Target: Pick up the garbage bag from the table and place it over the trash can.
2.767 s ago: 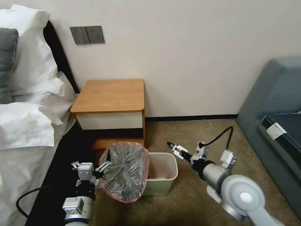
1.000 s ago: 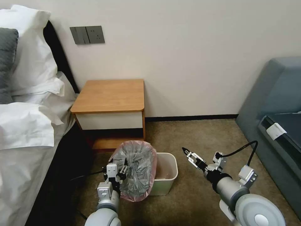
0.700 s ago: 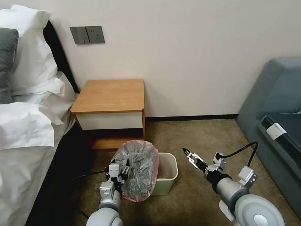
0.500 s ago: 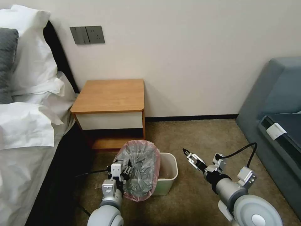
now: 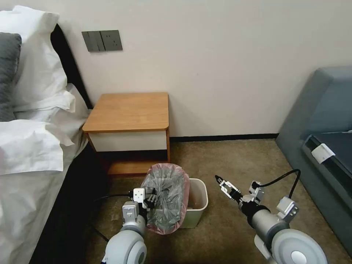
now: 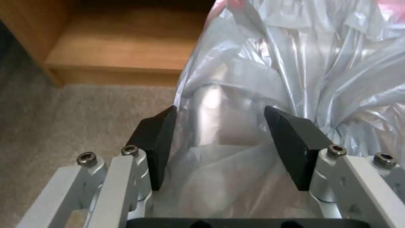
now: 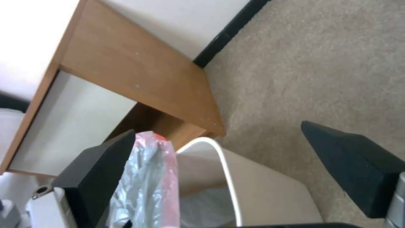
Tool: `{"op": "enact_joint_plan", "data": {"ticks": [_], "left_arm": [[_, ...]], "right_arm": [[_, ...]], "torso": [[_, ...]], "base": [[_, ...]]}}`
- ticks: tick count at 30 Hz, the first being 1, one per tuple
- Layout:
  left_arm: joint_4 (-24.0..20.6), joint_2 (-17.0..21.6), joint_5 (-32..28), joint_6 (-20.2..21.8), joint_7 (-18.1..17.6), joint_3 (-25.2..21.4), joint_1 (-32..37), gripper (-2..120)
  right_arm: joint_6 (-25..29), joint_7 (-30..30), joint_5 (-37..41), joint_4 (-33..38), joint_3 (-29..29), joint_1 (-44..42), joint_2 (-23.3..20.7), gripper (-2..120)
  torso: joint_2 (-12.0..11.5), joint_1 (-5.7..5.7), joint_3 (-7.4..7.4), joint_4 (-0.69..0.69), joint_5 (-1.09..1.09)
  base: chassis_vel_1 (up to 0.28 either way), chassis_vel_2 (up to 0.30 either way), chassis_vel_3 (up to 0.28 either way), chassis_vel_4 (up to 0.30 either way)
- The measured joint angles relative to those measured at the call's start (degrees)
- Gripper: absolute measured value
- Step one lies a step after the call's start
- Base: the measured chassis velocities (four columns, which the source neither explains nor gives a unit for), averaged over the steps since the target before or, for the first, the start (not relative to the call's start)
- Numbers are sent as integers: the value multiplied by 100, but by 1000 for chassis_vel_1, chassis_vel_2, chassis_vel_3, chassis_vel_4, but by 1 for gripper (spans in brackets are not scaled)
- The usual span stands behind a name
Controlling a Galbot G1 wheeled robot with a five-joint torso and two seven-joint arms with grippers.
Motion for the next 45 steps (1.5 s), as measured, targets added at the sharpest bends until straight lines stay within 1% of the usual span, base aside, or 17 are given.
{"op": "enact_joint_plan", "data": {"ticks": [6,9,14,16,21,26,29,30,33,34,36,37,38,40,41,43,45], "left_arm": [[81,9,-93,37,-10,-22,-42,55],[85,-8,-96,64,-20,-29,-36,49],[87,-29,-93,66,-31,-39,-27,32],[111,-34,-85,34,-41,-43,-33,23],[171,-36,-53,-155,-58,-39,-18,9],[133,-23,-51,-233,-58,-62,30,9],[119,-17,-14,-458,-60,-70,76,9],[118,-10,27,-679,-14,-86,113,9],[145,32,315,-1456,411,-176,278,9],[145,32,315,-1456,411,-176,278,9],[186,79,580,-1936,902,-289,405,9],[207,110,663,-2252,1328,-384,498,9],[207,110,663,-2252,1328,-384,498,9],[252,136,685,-2644,1838,-524,584,9],[252,136,685,-2644,1838,-524,584,9],[341,153,686,-3156,2314,-730,659,9],[365,159,669,-3412,2562,-855,719,9]], "right_arm": [[29,-30,-116,-41,-34,-57,36,100],[35,-32,-140,-48,-38,-63,39,100],[39,-40,-182,-49,-43,-73,47,100],[45,-58,-234,-57,-48,-78,56,100],[52,-82,-267,-35,-52,-79,65,100],[57,-144,-285,20,-49,8,0,100],[60,-207,-297,87,-26,74,-65,100],[59,-310,-310,165,9,109,-101,100],[-21,-854,-414,374,101,204,-215,100],[-21,-854,-414,374,101,204,-215,100],[-112,-1539,-617,449,139,293,-363,100],[-96,-2074,-829,415,142,353,-470,100],[-96,-2074,-829,415,142,353,-470,100],[-12,-2901,-1291,184,118,466,-640,100],[-12,-2901,-1291,184,118,466,-640,100],[-31,-3713,-1515,-127,46,694,-868,100],[-113,-3933,-1514,-302,-108,892,-1030,100]], "torso": [[0,0,0,0,0],[0,1,0,0,0],[0,0,0,0,0],[0,0,0,0,0],[0,0,0,0,0],[0,1,0,0,0],[0,1,0,0,0],[0,0,0,0,0],[0,0,0,0,0],[0,0,0,0,0],[0,0,0,1,0],[0,0,0,0,0],[0,0,0,0,0],[0,0,0,0,1],[0,0,0,0,1],[0,1,0,0,0],[0,0,0,0,1]], "base": [[0,0,0,0],[0,0,0,0],[0,0,0,0],[0,0,0,0],[0,0,0,0],[0,0,0,0],[0,0,0,0],[0,0,0,0],[0,0,0,0],[0,0,0,0],[0,0,0,0],[0,0,0,0],[0,0,0,0],[0,0,0,0],[0,0,0,0],[0,0,0,0],[0,0,0,0]]}}
